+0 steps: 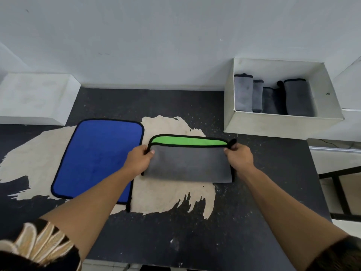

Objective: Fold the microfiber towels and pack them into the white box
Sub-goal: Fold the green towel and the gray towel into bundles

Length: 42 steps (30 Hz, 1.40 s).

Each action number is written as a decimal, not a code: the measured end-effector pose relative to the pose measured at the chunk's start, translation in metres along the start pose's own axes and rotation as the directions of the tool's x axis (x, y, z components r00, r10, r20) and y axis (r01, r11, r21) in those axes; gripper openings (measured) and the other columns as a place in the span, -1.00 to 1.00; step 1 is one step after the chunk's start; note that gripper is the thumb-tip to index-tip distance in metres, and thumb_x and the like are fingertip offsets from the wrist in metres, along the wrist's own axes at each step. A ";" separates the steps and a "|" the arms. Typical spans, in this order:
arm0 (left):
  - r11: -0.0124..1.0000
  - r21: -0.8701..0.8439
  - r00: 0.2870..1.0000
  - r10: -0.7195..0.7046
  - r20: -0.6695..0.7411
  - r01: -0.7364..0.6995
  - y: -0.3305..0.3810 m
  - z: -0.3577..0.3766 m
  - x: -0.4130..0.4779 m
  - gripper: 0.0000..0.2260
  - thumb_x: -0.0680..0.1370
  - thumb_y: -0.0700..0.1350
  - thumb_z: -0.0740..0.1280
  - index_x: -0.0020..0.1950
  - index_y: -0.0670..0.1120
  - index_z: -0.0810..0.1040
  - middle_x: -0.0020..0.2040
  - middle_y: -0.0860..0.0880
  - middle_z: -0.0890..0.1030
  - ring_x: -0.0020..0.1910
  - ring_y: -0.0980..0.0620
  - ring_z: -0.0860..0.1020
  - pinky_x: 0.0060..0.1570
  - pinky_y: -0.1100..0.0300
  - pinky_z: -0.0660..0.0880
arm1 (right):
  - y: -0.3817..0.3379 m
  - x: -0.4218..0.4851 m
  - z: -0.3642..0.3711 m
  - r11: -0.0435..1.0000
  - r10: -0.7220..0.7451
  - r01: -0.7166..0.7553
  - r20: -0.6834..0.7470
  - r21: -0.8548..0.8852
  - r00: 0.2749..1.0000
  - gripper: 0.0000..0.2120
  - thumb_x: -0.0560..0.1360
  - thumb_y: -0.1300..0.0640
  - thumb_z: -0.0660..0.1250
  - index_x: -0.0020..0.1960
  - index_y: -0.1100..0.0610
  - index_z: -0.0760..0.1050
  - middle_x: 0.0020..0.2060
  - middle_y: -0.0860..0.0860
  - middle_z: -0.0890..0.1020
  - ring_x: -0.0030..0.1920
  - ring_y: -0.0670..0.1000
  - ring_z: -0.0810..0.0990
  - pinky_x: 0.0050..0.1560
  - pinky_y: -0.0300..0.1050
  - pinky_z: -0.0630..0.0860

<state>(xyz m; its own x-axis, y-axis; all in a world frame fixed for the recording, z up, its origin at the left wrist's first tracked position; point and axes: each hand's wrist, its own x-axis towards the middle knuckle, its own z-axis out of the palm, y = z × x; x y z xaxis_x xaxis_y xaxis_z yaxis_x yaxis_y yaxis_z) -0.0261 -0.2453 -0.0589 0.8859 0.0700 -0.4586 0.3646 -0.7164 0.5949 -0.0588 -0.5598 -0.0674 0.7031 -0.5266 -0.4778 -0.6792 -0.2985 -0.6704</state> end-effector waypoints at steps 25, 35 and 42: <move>0.951 0.278 0.971 -0.184 0.154 0.136 0.013 -0.011 0.009 -0.32 0.43 -0.07 0.54 0.42 -0.10 0.24 0.28 -0.11 0.47 0.22 -0.11 0.50 0.14 0.02 0.51 | -0.006 -0.024 -0.014 0.968 0.044 -0.010 0.131 -0.253 0.990 -0.35 0.45 0.28 0.33 0.46 0.11 0.15 0.10 0.11 0.52 -0.02 0.11 0.48 -0.10 -0.05 0.44; 0.915 0.390 0.952 -0.204 0.230 0.102 0.009 -0.021 0.002 -0.30 0.45 -0.15 0.50 0.46 -0.09 0.16 0.13 -0.07 0.45 0.15 -0.10 0.50 0.25 -0.09 0.48 | 0.008 -0.041 -0.018 0.923 -0.015 0.083 0.181 -0.376 0.983 -0.41 0.46 0.29 0.33 0.42 0.06 0.22 0.26 0.18 0.38 -0.02 0.11 0.42 -0.02 -0.04 0.41; 0.939 0.337 0.984 -0.124 0.131 0.073 0.002 -0.016 -0.003 -0.29 0.48 -0.20 0.46 0.51 -0.02 0.14 0.19 -0.06 0.46 0.22 -0.14 0.49 0.34 -0.18 0.37 | 0.020 -0.047 -0.016 0.934 -0.100 0.114 0.057 -0.338 0.993 -0.57 0.53 0.13 0.39 0.33 0.06 0.31 0.05 0.10 0.61 0.03 0.15 0.59 0.04 0.04 0.54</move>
<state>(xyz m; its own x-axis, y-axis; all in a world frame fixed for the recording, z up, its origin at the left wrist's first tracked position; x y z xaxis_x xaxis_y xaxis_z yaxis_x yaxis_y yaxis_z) -0.0234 -0.2352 -0.0459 0.7884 0.0665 -0.6115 0.3103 -0.9014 0.3021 -0.1085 -0.5534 -0.0495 0.7787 -0.4476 -0.4397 -0.6255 -0.6082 -0.4887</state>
